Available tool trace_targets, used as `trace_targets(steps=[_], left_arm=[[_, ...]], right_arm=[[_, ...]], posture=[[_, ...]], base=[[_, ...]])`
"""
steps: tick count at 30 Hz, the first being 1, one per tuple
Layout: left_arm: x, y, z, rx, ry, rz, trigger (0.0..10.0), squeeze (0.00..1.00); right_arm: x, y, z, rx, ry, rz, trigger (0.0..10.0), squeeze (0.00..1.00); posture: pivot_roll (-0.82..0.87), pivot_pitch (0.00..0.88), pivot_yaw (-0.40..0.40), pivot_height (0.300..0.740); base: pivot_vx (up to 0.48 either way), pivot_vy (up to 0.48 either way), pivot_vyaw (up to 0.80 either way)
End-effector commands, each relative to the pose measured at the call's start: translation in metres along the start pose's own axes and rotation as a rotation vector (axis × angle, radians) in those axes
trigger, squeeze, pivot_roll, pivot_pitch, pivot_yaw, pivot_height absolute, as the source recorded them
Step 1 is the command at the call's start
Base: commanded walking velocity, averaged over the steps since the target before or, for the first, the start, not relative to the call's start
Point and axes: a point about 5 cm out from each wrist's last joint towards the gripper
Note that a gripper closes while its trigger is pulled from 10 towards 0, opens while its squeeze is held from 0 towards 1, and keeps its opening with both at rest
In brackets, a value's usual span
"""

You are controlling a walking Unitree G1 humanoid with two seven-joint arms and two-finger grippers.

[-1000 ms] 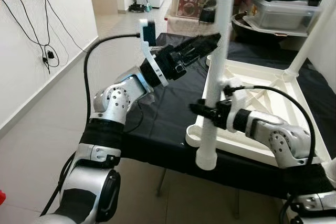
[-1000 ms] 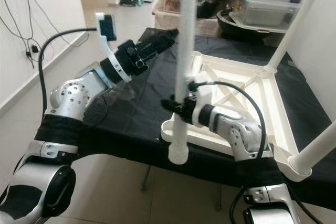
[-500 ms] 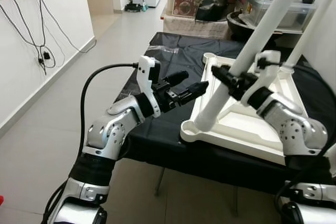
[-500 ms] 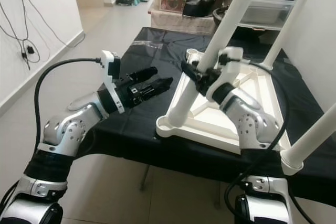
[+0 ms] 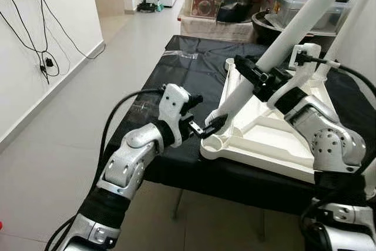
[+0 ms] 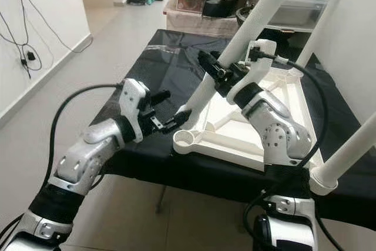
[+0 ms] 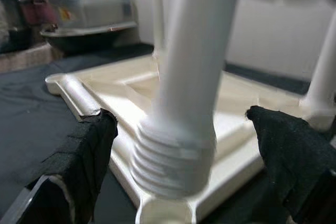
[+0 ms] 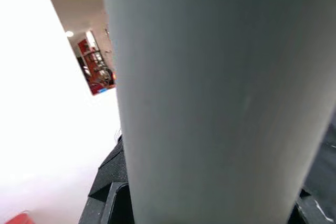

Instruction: Building children table

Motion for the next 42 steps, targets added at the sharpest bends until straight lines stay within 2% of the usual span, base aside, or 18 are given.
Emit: trace_targets(steps=[1, 7, 12, 13, 14, 16, 19, 20, 21, 23, 26, 32, 38, 42], left_arm=[[-0.003, 0.000, -0.009, 0.037, -0.036, -0.003, 10.0, 0.00], [-0.007, -0.006, -0.016, 0.057, -0.063, -0.008, 10.0, 0.00], [-0.012, -0.008, -0.019, 0.066, -0.068, -0.025, 10.0, 0.00], [-0.013, -0.008, -0.020, 0.060, -0.065, -0.020, 10.0, 0.00], [-0.013, -0.004, -0.021, 0.031, -0.050, 0.007, 10.0, 0.00], [-0.009, -0.001, -0.022, 0.006, -0.038, 0.053, 10.0, 0.00], [-0.008, 0.001, -0.022, -0.005, -0.037, 0.075, 10.0, 0.00], [-0.005, 0.006, -0.022, -0.029, 0.006, 0.121, 10.0, 0.00], [-0.005, 0.006, -0.022, -0.029, 0.006, 0.121, 10.0, 0.00], [-0.004, 0.010, -0.023, -0.036, 0.025, 0.141, 10.0, 0.00], [-0.004, 0.015, -0.027, -0.039, 0.046, 0.173, 10.0, 0.00], [0.000, 0.024, -0.031, -0.046, 0.099, 0.242, 10.0, 0.00], [0.004, 0.028, -0.033, -0.037, 0.092, 0.280, 10.0, 0.00], [0.003, 0.028, -0.033, -0.038, 0.104, 0.289, 10.0, 0.00]], right_arm=[[0.007, 0.000, 0.003, -0.020, -0.012, 0.022, 0.0, 0.00], [0.022, -0.002, -0.002, -0.016, -0.042, 0.076, 0.0, 0.00], [0.028, -0.003, -0.005, -0.017, -0.050, 0.061, 0.0, 0.00], [0.026, -0.003, -0.006, -0.023, -0.032, 0.010, 2.2, 0.00], [0.017, -0.003, -0.006, -0.025, 0.008, -0.104, 10.0, 0.00], [0.008, 0.000, -0.008, -0.021, 0.057, -0.190, 10.0, 0.00], [0.005, 0.002, -0.008, -0.018, 0.084, -0.222, 10.0, 0.00], [0.002, 0.007, -0.012, -0.009, 0.165, -0.265, 10.0, 0.00], [0.002, 0.007, -0.012, -0.009, 0.165, -0.265, 10.0, 0.00], [0.000, 0.010, -0.014, -0.001, 0.228, -0.288, 10.0, 0.00], [0.000, 0.012, -0.018, -0.004, 0.239, -0.313, 10.0, 0.00], [-0.003, 0.012, -0.019, -0.022, 0.273, -0.379, 10.0, 0.00], [-0.003, 0.009, -0.019, -0.022, 0.291, -0.402, 10.0, 0.00], [-0.004, 0.008, -0.019, -0.022, 0.297, -0.411, 10.0, 0.00]], posture=[[0.16, 0.000, -0.058, 0.740], [0.16, 0.000, -0.060, 0.740], [0.16, 0.000, -0.059, 0.740], [0.16, 0.000, -0.058, 0.740], [0.16, 0.000, -0.061, 0.740], [0.16, 0.000, -0.061, 0.740], [0.16, 0.000, -0.061, 0.740], [0.16, 0.000, -0.064, 0.740], [0.16, 0.000, -0.064, 0.740], [0.16, 0.000, -0.064, 0.740], [0.16, 0.000, -0.064, 0.740], [0.17, 0.000, -0.075, 0.740], [0.17, 0.000, -0.082, 0.740], [0.16, 0.000, -0.085, 0.740]], base=[[0.000, 0.000, 0.00], [0.000, 0.000, 0.00], [0.000, 0.000, 0.00], [0.000, 0.000, 0.00], [0.000, 0.000, 0.00], [0.000, 0.000, 0.00], [0.000, 0.000, 0.00], [0.000, 0.000, 0.00], [0.000, 0.000, 0.00], [0.000, 0.000, 0.00], [0.000, 0.000, 0.00], [0.000, 0.000, 0.80], [0.000, 0.000, 0.78], [0.000, 0.000, 0.00]])
Point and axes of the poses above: a point about 5 cm out from each wrist's last joint towards the gripper, its own y axis pointing back from the gripper into the wrist, its own z axis along the axis of the wrist's last joint, x = y × z, and after that the axes turned 13 degrees about y, right-handed
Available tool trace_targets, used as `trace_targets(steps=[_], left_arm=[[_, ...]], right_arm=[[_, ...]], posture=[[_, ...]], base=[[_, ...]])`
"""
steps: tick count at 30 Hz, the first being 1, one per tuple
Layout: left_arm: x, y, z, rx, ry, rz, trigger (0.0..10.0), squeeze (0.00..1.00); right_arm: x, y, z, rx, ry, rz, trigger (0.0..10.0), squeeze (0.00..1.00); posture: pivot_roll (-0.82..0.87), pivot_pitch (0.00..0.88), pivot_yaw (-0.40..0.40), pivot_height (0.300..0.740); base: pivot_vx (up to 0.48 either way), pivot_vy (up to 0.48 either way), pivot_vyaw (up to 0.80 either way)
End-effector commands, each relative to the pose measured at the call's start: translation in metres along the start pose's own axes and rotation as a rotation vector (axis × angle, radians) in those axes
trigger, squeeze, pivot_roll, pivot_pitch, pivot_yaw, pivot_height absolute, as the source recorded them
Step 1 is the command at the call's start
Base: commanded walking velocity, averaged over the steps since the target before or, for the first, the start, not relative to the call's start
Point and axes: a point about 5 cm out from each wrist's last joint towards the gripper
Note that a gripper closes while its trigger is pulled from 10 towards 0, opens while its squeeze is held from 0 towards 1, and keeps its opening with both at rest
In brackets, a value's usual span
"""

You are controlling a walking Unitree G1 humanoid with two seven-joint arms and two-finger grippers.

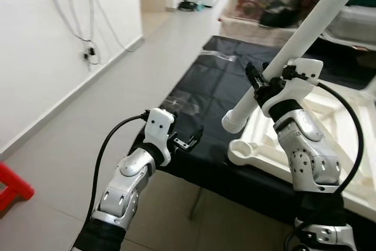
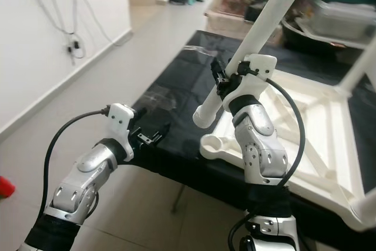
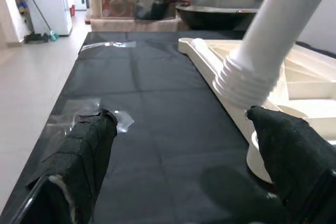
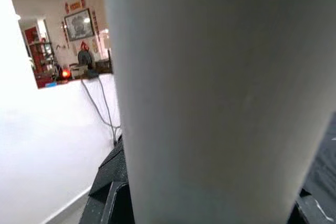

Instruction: Building children table

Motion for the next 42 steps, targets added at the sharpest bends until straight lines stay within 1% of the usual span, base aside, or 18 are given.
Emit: trace_targets(steps=[1, 6, 9, 11, 13, 16, 18, 21, 22, 26, 27, 28, 31, 32, 33, 38, 41, 42], left_arm=[[-0.004, 0.000, 0.000, 0.001, 0.011, -0.005, 10.0, 0.00], [-0.009, 0.005, -0.007, 0.036, 0.006, 0.005, 10.0, 0.00], [-0.009, 0.011, -0.012, 0.064, -0.002, 0.018, 10.0, 0.00], [-0.009, 0.011, -0.012, 0.064, -0.002, 0.018, 10.0, 0.00], [-0.008, 0.017, -0.016, 0.083, 0.000, 0.048, 10.0, 0.00], [-0.007, 0.021, -0.016, 0.090, 0.008, 0.067, 10.0, 0.00], [-0.006, 0.023, -0.016, 0.093, 0.015, 0.073, 10.0, 0.00], [-0.008, 0.027, -0.016, 0.097, 0.042, 0.079, 10.0, 0.00], [-0.012, 0.030, -0.016, 0.102, 0.056, 0.062, 10.0, 0.00], [-0.019, 0.035, -0.015, 0.109, 0.073, 0.038, 10.0, 0.00], [-0.024, 0.040, -0.015, 0.116, 0.087, 0.020, 10.0, 0.00], [-0.024, 0.040, -0.015, 0.116, 0.087, 0.020, 10.0, 0.00], [-0.038, 0.053, -0.015, 0.140, 0.130, -0.014, 10.0, 0.00], [-0.038, 0.053, -0.015, 0.140, 0.130, -0.014, 10.0, 0.00], [-0.044, 0.058, -0.014, 0.152, 0.149, -0.029, 10.0, 0.00], [-0.047, 0.063, -0.013, 0.163, 0.154, -0.035, 10.0, 0.00], [-0.047, 0.069, -0.011, 0.187, 0.163, -0.034, 10.0, 0.00], [-0.047, 0.069, -0.011, 0.187, 0.163, -0.034, 10.0, 0.00]], right_arm=[[-0.006, -0.002, 0.002, -0.013, 0.007, -0.028, 10.0, 0.00], [-0.008, -0.006, -0.007, 0.037, -0.003, 0.063, 10.0, 0.00], [-0.012, -0.009, -0.011, 0.054, 0.013, 0.088, 10.0, 0.00], [-0.012, -0.009, -0.011, 0.054, 0.013, 0.088, 10.0, 0.00], [-0.015, -0.014, -0.011, 0.057, 0.014, 0.085, 10.0, 0.00], [-0.016, -0.017, -0.010, 0.052, 0.004, 0.092, 10.0, 0.00], [-0.014, -0.019, -0.009, 0.049, -0.006, 0.121, 10.0, 0.00], [-0.009, -0.022, -0.010, 0.054, -0.030, 0.225, 10.0, 0.00], [-0.009, -0.022, -0.011, 0.058, -0.041, 0.258, 10.0, 0.00], [-0.011, -0.023, -0.012, 0.058, -0.055, 0.296, 10.0, 0.00], [-0.016, -0.024, -0.011, 0.059, -0.061, 0.332, 10.0, 0.00], [-0.016, -0.024, -0.011, 0.059, -0.061, 0.332, 10.0, 0.00], [-0.031, -0.025, -0.013, 0.075, -0.061, 0.389, 10.0, 0.00], [-0.031, -0.025, -0.013, 0.075, -0.061, 0.389, 10.0, 0.00], [-0.041, -0.024, -0.016, 0.092, -0.057, 0.395, 10.0, 0.00], [-0.051, -0.021, -0.017, 0.102, -0.070, 0.421, 10.0, 0.00], [-0.065, -0.017, -0.016, 0.110, -0.106, 0.457, 10.0, 0.00], [-0.065, -0.017, -0.016, 0.110, -0.106, 0.457, 10.0, 0.00]], posture=[[0.16, 0.000, -0.086, 0.740], [0.15, 0.000, -0.091, 0.740], [0.16, 0.007, -0.095, 0.740], [0.16, 0.007, -0.095, 0.740], [0.16, 0.047, -0.097, 0.740], [0.16, 0.071, -0.097, 0.740], [0.16, 0.082, -0.097, 0.740], [0.16, 0.092, -0.097, 0.740], [0.17, 0.113, -0.094, 0.740], [0.17, 0.116, -0.095, 0.740], [0.18, 0.151, -0.088, 0.740], [0.18, 0.151, -0.088, 0.740], [0.18, 0.183, -0.083, 0.740], [0.18, 0.183, -0.083, 0.740], [0.19, 0.205, -0.080, 0.740], [0.20, 0.222, -0.075, 0.740], [0.20, 0.243, -0.066, 0.740], [0.20, 0.243, -0.066, 0.740]], base=[[0.000, 0.000, 0.00], [0.000, 0.000, 0.00], [0.000, 0.000, 0.00], [0.000, 0.000, 0.00], [0.000, -0.296, 0.00], [0.000, -0.097, 0.00], [0.000, 0.000, 0.00], [0.000, 0.000, 0.00], [0.000, 0.000, 0.00], [0.000, 0.000, 0.00], [0.000, 0.000, 0.00], [0.000, 0.000, 0.00], [0.000, 0.000, 0.00], [0.000, 0.000, 0.00], [0.000, 0.000, 0.00], [0.000, 0.000, 0.00], [0.000, 0.000, 0.00], [0.000, 0.000, 0.00]])
Point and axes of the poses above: a point about 5 cm out from each wrist's last joint towards the gripper, its own y axis pointing back from the gripper into the wrist, its own z axis along the axis of the wrist's last joint, x = y × z, and after that the axes turned 13 degrees about y, right-handed
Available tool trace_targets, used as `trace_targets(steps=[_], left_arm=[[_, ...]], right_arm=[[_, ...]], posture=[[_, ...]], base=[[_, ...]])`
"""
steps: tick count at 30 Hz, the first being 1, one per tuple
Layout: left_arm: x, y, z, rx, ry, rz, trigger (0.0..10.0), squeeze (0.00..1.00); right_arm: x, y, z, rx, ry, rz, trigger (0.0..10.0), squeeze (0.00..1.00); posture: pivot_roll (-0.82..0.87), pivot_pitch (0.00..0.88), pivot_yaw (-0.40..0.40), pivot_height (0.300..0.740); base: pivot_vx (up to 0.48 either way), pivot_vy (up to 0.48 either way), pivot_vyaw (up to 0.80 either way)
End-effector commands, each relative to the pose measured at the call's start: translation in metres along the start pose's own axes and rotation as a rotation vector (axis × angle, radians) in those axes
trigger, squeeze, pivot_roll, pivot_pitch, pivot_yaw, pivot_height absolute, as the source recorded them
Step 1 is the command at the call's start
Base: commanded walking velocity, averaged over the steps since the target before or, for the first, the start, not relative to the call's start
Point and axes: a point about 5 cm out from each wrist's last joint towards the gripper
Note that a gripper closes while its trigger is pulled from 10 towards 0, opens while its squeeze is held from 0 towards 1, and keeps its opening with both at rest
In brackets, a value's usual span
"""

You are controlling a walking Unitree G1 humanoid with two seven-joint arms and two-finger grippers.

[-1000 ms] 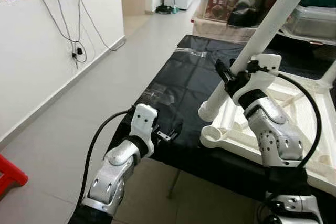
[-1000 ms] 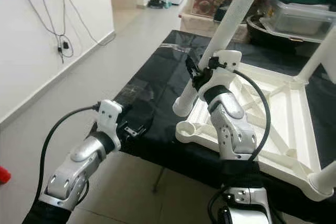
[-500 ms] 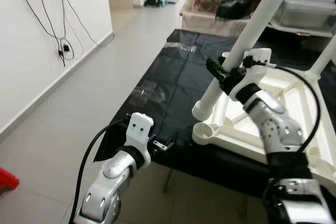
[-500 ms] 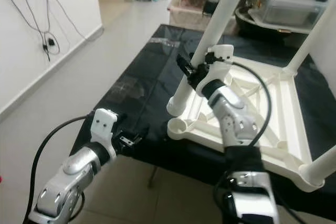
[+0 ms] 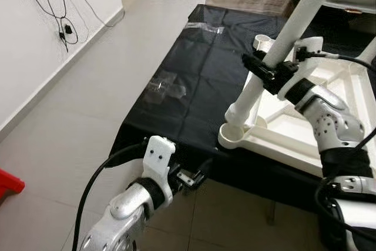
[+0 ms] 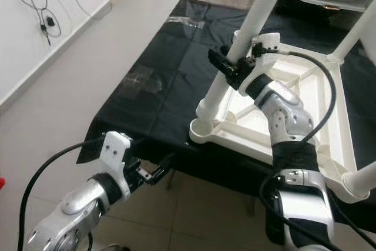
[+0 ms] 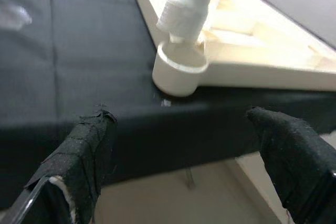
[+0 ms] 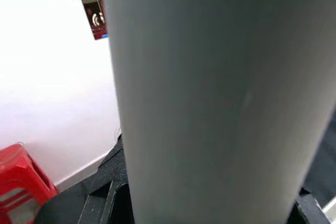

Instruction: Building children table

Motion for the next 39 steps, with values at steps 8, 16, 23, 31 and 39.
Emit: trace_targets(steps=[8, 16, 23, 31, 39], left_arm=[[-0.003, 0.009, -0.002, 0.048, 0.023, -0.003, 10.0, 0.00], [-0.004, 0.011, -0.001, 0.057, 0.025, -0.001, 10.0, 0.00], [-0.005, 0.012, 0.000, 0.067, 0.026, 0.003, 10.0, 0.00], [-0.006, 0.011, 0.000, 0.075, 0.024, 0.003, 10.0, 0.00], [-0.006, 0.010, 0.000, 0.076, 0.023, 0.006, 10.0, 0.00]], right_arm=[[0.004, 0.007, -0.003, -0.035, -0.156, 0.120, 10.0, 0.00], [0.010, 0.002, -0.002, -0.043, -0.167, 0.176, 10.0, 0.00], [0.018, 0.001, -0.007, -0.015, -0.183, 0.269, 10.0, 0.00], [0.026, 0.005, -0.015, 0.062, -0.152, 0.356, 10.0, 0.00], [0.028, -0.001, -0.014, 0.139, 0.045, 0.383, 10.0, 0.00]], posture=[[0.21, 0.257, -0.059, 0.740], [0.21, 0.256, -0.059, 0.740], [0.21, 0.255, -0.062, 0.740], [0.21, 0.255, -0.061, 0.740], [0.20, 0.252, -0.064, 0.740]], base=[[0.000, 0.000, 0.00], [0.000, 0.000, 0.00], [0.000, 0.000, 0.00], [0.000, 0.000, 0.00], [0.000, 0.000, 0.00]])
Point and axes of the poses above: a point about 5 cm out from each wrist's last joint towards the gripper, its own y axis pointing back from the gripper into the wrist, its own z axis along the axis of the wrist's last joint, x = y × z, and after that the axes turned 13 degrees about y, right-handed
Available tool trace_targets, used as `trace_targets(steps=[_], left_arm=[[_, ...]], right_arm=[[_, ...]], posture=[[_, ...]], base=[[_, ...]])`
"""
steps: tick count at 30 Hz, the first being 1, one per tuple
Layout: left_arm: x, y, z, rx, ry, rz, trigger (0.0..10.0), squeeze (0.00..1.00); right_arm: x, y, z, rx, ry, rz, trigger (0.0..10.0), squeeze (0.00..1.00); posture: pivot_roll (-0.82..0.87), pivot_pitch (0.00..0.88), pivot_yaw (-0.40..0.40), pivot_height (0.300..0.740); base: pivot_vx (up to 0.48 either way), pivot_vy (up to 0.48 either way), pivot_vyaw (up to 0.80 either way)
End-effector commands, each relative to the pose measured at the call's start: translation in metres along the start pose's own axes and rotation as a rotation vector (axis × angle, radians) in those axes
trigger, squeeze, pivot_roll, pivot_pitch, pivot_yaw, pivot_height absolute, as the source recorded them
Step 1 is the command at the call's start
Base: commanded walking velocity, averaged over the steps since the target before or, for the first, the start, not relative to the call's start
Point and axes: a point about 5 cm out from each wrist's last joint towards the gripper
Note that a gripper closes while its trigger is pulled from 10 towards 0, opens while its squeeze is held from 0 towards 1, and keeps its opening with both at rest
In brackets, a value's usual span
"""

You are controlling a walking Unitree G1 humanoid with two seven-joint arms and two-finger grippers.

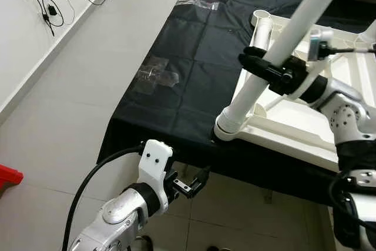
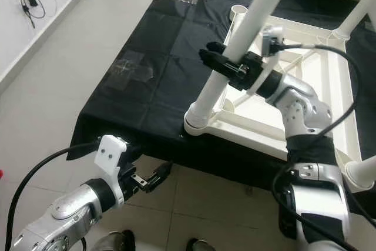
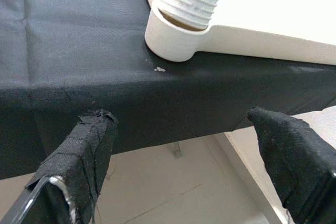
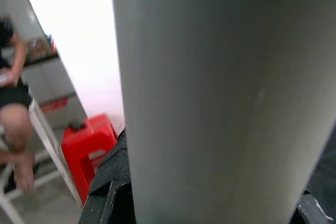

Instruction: Building children table

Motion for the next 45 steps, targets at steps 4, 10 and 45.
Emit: trace_targets(steps=[4, 10, 45], left_arm=[[-0.003, 0.002, -0.003, 0.020, 0.006, -0.009, 10.0, 0.00], [-0.003, 0.001, -0.003, 0.022, 0.006, -0.009, 10.0, 0.00], [-0.003, 0.006, -0.006, 0.031, -0.006, -0.002, 10.0, 0.00]], right_arm=[[0.009, 0.001, -0.021, 0.164, 0.005, 0.067, 10.0, 0.00], [0.012, -0.001, -0.021, 0.163, 0.004, 0.099, 10.0, 0.00], [0.046, -0.027, -0.063, 0.123, -0.051, 0.402, 10.0, 0.00]], posture=[[0.20, 0.243, -0.063, 0.740], [0.20, 0.240, -0.064, 0.740], [0.23, 0.224, -0.070, 0.740]], base=[[0.000, 0.000, 0.00], [0.000, 0.000, 0.00], [0.000, 0.000, 0.00]])
Point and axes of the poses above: a point about 5 cm out from each wrist's last joint towards the gripper, its own y axis pointing back from the gripper into the wrist, its own z axis along the axis of the wrist's last joint, x = y × z, and after that the axes turned 13 degrees about y, right-handed
